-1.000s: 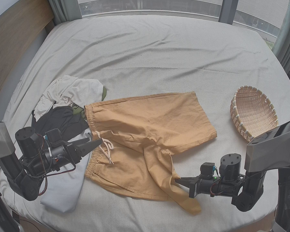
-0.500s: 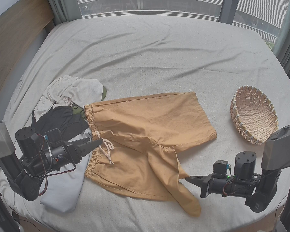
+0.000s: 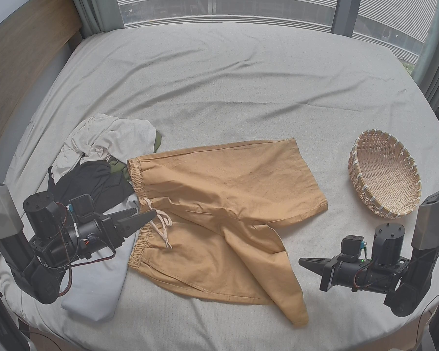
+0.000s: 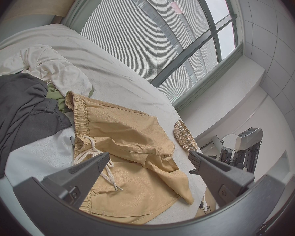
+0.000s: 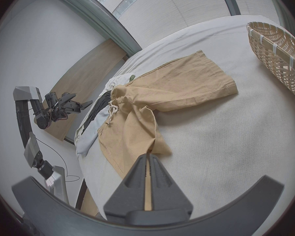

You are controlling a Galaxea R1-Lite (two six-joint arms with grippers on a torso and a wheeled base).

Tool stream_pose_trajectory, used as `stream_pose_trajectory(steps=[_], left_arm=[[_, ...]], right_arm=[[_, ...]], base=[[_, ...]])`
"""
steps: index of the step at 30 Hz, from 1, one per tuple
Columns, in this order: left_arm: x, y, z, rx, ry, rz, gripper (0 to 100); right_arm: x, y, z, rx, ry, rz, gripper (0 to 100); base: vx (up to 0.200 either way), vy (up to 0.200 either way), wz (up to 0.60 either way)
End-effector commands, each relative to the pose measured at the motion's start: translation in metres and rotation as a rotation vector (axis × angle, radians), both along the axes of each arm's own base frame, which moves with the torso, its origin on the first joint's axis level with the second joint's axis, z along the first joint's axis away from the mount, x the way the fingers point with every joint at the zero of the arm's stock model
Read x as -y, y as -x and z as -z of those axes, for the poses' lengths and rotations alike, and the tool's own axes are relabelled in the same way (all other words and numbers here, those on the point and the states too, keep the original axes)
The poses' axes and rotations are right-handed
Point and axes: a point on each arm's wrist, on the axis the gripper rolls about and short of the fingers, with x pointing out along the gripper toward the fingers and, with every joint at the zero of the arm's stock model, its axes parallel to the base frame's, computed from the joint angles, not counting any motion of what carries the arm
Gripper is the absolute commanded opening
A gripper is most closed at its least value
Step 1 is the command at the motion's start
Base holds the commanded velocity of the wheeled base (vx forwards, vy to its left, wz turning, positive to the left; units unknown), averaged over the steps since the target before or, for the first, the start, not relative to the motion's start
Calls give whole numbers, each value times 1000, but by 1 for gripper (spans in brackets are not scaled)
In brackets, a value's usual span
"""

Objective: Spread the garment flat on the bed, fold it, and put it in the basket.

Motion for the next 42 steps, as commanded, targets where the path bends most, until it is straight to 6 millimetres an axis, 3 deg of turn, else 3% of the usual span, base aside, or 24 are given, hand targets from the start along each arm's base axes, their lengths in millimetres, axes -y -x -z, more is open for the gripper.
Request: stream_pose_trajectory(steps=[1, 7, 8, 14, 22, 40, 41, 42], left_arm=[[0, 0, 0, 1, 0, -1, 100], [0, 0, 0, 0, 0, 1, 100], [0, 0, 0, 0, 0, 1, 100], [0, 0, 1, -2, 0, -1, 100], [0, 0, 2, -6, -1, -1, 100], [0, 0, 4, -15, -2, -1, 100], [0, 0, 4, -15, -2, 1, 100], [0, 0, 4, -15, -2, 1, 100]], right_arm=[[2, -7, 10, -22, 10, 18, 0], [6, -17, 20, -31, 27, 39, 0], [4, -19, 26, -38, 38, 31, 100], [-13, -24, 38, -45, 50, -21, 100], [-48, -6, 36, -21, 65, -122, 100], [-61, -23, 36, 29, 34, -123, 100], [-61, -23, 36, 29, 34, -125, 0], [-61, -23, 36, 29, 34, -125, 0]], base=[[0, 0, 0], [0, 0, 0], [0, 0, 0], [0, 0, 0], [0, 0, 0], [0, 0, 0], [0, 0, 0], [0, 0, 0]])
